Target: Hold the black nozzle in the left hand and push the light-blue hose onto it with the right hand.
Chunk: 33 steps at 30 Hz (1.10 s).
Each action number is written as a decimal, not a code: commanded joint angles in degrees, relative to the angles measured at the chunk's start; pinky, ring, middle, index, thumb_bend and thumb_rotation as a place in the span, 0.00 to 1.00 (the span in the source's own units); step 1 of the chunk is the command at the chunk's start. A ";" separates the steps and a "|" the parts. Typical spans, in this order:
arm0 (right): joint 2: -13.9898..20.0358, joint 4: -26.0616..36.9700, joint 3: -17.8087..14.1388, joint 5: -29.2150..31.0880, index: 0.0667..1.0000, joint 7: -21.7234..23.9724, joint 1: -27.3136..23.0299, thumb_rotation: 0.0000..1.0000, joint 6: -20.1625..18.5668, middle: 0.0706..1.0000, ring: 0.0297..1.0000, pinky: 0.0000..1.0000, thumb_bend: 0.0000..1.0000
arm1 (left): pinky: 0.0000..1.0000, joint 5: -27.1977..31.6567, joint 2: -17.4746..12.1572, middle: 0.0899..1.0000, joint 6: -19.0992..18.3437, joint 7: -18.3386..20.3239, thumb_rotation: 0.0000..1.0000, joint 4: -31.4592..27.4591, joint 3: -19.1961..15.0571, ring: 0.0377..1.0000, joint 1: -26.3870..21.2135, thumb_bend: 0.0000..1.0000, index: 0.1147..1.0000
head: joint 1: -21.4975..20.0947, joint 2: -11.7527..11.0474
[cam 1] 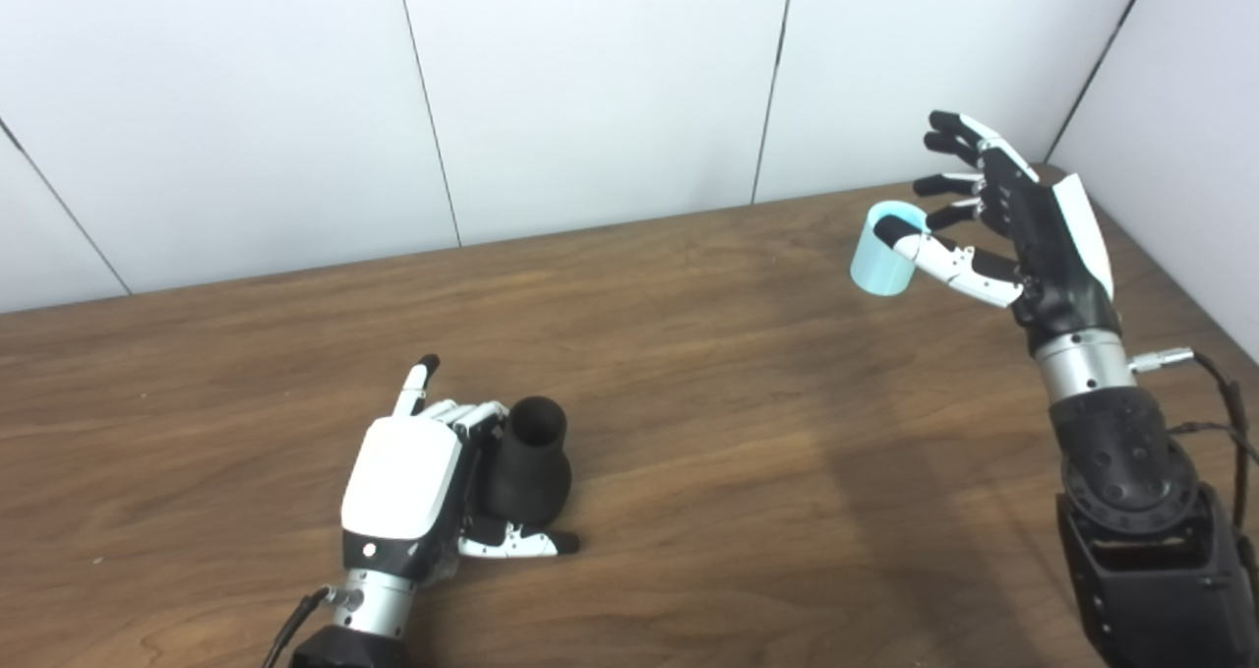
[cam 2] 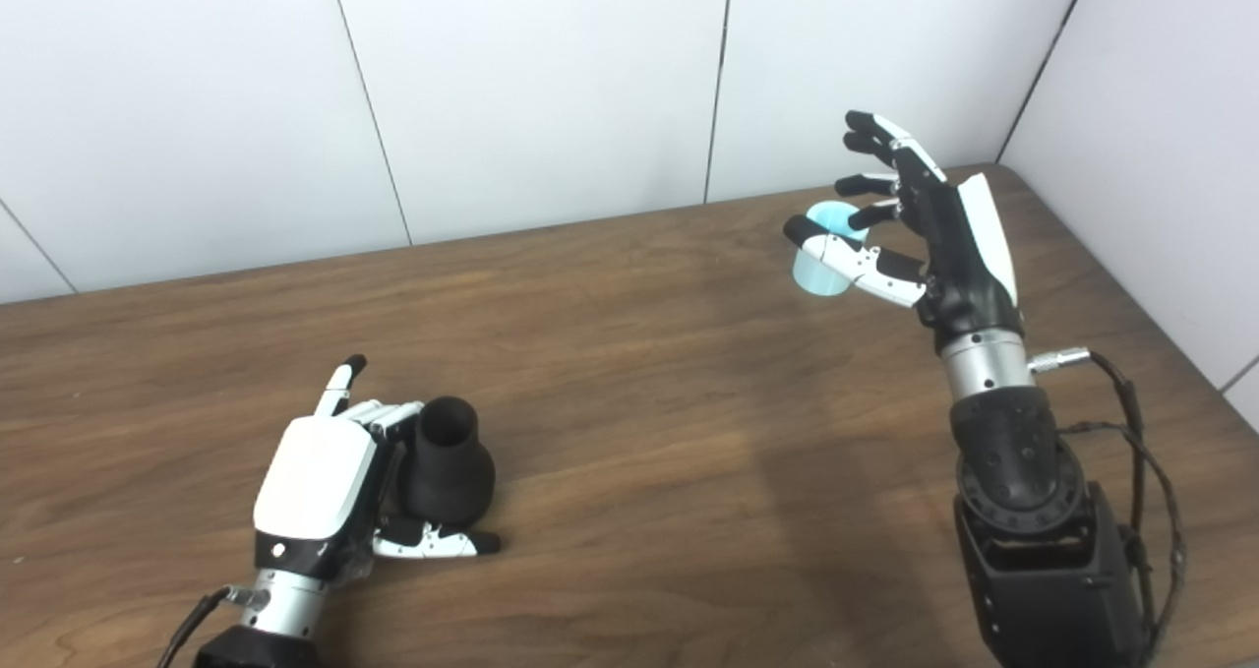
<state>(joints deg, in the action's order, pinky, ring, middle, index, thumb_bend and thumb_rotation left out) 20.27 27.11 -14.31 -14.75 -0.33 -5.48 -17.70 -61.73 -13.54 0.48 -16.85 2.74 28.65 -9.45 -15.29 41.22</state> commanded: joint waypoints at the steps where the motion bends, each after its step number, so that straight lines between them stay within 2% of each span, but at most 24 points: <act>1: 2.21 2.61 -1.30 0.45 0.86 -0.17 -2.34 0.40 2.76 0.83 0.73 0.58 0.49 | 0.97 -1.19 -1.90 0.40 -0.44 -0.79 0.00 10.25 1.93 0.56 6.33 0.52 0.44 | 0.12 0.07; 7: 2.40 2.94 -1.32 0.91 0.86 0.21 -2.16 0.41 2.66 0.82 0.75 0.59 0.50 | 0.99 -1.47 -1.86 0.42 -1.90 1.08 0.00 10.03 2.22 0.57 6.30 0.53 0.43 | 0.45 0.33; 21: 2.44 4.05 -0.46 -0.54 0.86 0.98 -2.58 0.46 1.24 0.82 0.77 0.63 0.51 | 1.00 -0.96 -1.97 0.46 -2.88 2.48 0.00 10.63 2.28 0.59 6.25 0.52 0.41 | 0.77 0.48; 33: 1.81 5.38 -0.18 -1.38 0.85 1.91 -3.32 0.41 -1.09 0.82 0.77 0.63 0.47 | 1.00 0.11 -2.02 0.52 -3.11 3.37 0.00 10.47 1.79 0.64 6.53 0.51 0.39 | 0.63 0.55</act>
<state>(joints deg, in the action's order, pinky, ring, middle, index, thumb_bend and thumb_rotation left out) 20.37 29.24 -13.86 -15.35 1.94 -6.05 -18.98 -60.80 -13.59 -1.58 -14.09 3.00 28.64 -9.78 -14.68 41.75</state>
